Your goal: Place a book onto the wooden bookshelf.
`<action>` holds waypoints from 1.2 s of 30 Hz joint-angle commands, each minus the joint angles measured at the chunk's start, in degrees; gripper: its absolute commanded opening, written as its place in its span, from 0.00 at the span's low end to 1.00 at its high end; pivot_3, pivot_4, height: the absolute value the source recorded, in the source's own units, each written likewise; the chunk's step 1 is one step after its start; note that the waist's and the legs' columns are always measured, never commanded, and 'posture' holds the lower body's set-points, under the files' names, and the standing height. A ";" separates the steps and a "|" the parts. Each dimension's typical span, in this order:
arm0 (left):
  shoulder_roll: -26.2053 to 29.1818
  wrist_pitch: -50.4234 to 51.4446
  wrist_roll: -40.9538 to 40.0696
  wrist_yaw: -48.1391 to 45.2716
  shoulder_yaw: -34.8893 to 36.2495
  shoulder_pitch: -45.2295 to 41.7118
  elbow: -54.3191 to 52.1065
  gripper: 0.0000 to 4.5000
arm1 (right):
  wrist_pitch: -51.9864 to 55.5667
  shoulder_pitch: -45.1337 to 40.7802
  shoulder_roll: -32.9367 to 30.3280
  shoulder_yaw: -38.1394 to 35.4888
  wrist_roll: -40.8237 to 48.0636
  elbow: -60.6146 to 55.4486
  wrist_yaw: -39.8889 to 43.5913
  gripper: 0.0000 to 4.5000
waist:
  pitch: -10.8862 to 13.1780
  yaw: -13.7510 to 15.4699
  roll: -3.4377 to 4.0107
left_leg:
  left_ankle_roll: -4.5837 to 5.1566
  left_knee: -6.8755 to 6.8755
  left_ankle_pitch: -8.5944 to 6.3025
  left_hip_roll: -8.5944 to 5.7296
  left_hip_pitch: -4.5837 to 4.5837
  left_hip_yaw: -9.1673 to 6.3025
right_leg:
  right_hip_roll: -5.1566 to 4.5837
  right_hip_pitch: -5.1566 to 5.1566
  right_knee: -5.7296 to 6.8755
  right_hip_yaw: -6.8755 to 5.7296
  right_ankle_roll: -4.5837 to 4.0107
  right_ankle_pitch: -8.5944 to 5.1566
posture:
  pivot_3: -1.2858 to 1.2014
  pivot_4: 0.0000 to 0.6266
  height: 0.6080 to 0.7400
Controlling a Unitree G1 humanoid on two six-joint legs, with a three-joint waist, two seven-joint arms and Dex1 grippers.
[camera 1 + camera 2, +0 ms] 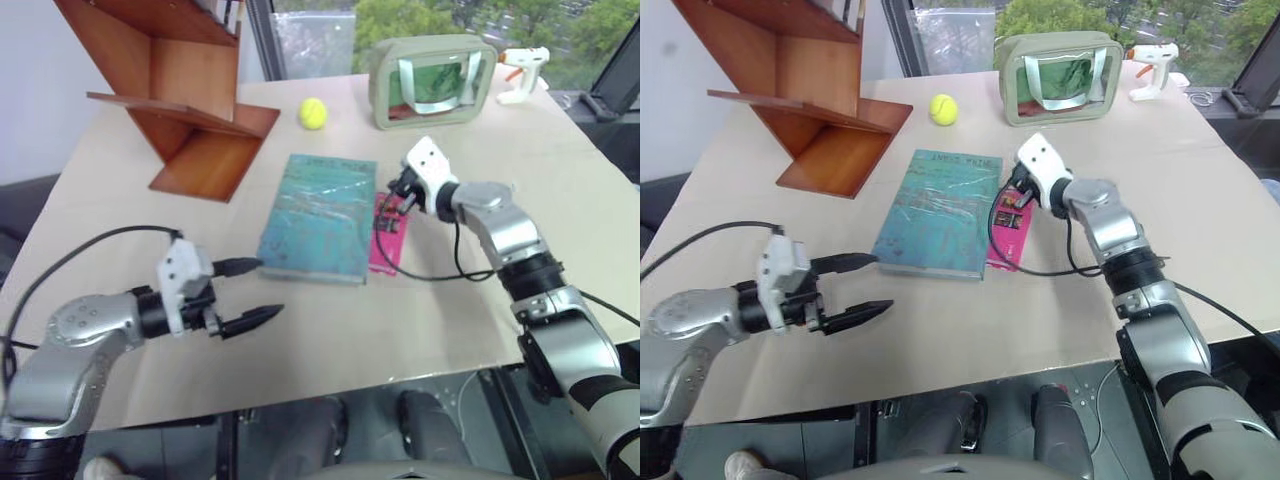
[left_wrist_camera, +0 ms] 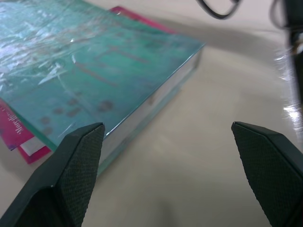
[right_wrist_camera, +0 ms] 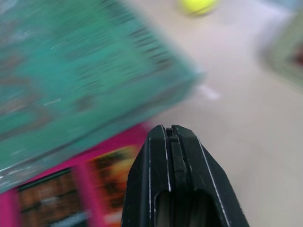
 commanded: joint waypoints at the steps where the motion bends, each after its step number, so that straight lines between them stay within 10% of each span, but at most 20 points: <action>1: -2.37 -1.15 3.88 6.91 -0.52 -3.82 2.00 1.00 | 4.59 4.30 0.16 0.40 1.36 -11.81 1.78 0.02 | 0.00 0.25 0.00 | 0.00 0.01 0.00 -0.01 -0.01 0.00 | 0.00 0.00 0.00 0.01 0.00 0.00 | 0.52 0.24 1.00; 14: -3.72 -2.20 7.83 13.45 0.04 -14.05 14.05 1.00 | 17.18 13.21 6.46 6.87 7.60 -38.24 3.22 0.02 | -0.01 -0.73 -0.01 | -0.03 0.05 0.02 0.02 0.04 -0.01 | 0.05 -0.02 0.12 0.02 0.01 0.01 | 0.52 0.24 1.00; 36: -6.08 17.10 9.89 20.02 -5.95 -38.48 26.18 1.00 | 20.21 10.08 4.27 0.47 3.03 -31.71 -9.48 0.02 | -0.03 -0.78 -0.06 | -0.08 0.12 0.05 -0.01 0.01 -0.12 | 0.04 -0.02 0.21 -0.08 0.01 0.01 | 0.52 0.24 1.00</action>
